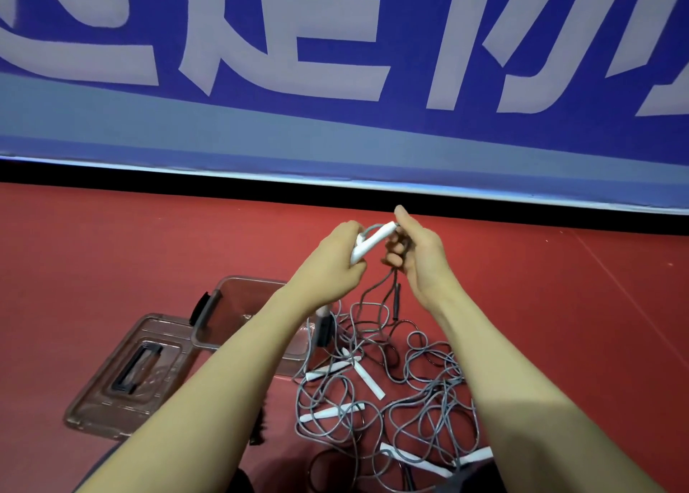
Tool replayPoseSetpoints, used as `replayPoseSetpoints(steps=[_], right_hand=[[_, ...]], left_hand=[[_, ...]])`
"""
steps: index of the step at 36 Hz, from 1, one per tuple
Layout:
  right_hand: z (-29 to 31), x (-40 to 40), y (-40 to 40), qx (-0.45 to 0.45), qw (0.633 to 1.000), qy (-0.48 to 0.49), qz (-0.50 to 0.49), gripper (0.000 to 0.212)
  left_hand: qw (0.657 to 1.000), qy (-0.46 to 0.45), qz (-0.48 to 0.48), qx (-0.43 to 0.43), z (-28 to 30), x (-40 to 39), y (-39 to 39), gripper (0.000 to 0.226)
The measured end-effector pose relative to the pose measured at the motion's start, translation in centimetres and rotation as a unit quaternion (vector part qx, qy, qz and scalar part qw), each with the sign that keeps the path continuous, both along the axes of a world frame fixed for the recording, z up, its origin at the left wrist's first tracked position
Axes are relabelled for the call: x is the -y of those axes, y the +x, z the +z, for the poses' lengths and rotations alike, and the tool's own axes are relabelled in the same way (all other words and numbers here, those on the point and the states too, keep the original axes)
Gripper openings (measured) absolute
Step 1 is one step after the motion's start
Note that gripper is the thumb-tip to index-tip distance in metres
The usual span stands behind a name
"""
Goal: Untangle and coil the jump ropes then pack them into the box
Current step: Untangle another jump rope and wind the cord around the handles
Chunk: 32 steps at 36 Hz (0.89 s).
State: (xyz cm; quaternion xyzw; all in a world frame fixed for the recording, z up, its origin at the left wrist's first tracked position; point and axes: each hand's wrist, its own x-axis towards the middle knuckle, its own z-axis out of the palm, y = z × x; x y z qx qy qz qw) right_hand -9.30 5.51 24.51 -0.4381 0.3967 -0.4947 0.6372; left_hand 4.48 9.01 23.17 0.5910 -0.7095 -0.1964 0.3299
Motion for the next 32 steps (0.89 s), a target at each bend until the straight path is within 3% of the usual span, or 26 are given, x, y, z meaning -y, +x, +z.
replayPoseSetpoints(steps=[3, 7, 13, 18, 23, 25, 32], right_hand=[[0.6, 0.0, 0.0, -0.005, 0.999, -0.036, 0.0, 0.042], [0.8, 0.0, -0.1, -0.003, 0.996, -0.079, -0.026, 0.032], [0.8, -0.3, -0.2, -0.043, 0.992, -0.12, -0.018, 0.029], [1.2, -0.5, 0.2, -0.033, 0.992, -0.124, -0.009, 0.03], [1.3, -0.2, -0.5, -0.034, 0.992, -0.125, 0.008, 0.025], [1.3, -0.2, -0.6, -0.039, 0.991, -0.126, 0.012, 0.024], [1.1, -0.3, -0.6, -0.039, 0.99, -0.131, 0.031, 0.026]], left_hand=[[0.999, 0.023, 0.022, -0.038, -0.3, -0.1, -0.3, 0.002], [0.996, 0.038, 0.037, -0.074, 0.0, -0.3, -0.9, 0.014], [0.992, 0.055, 0.028, -0.11, 0.6, -0.3, -1.2, 0.012], [0.993, 0.032, 0.045, -0.103, 1.4, -0.7, -1.7, 0.016], [0.996, -0.019, 0.087, -0.001, 1.2, -0.4, -1.0, 0.009], [0.996, -0.021, 0.086, 0.011, 1.0, -0.1, -0.6, 0.018], [0.995, -0.027, 0.069, -0.074, 0.4, 0.1, -0.5, 0.024]])
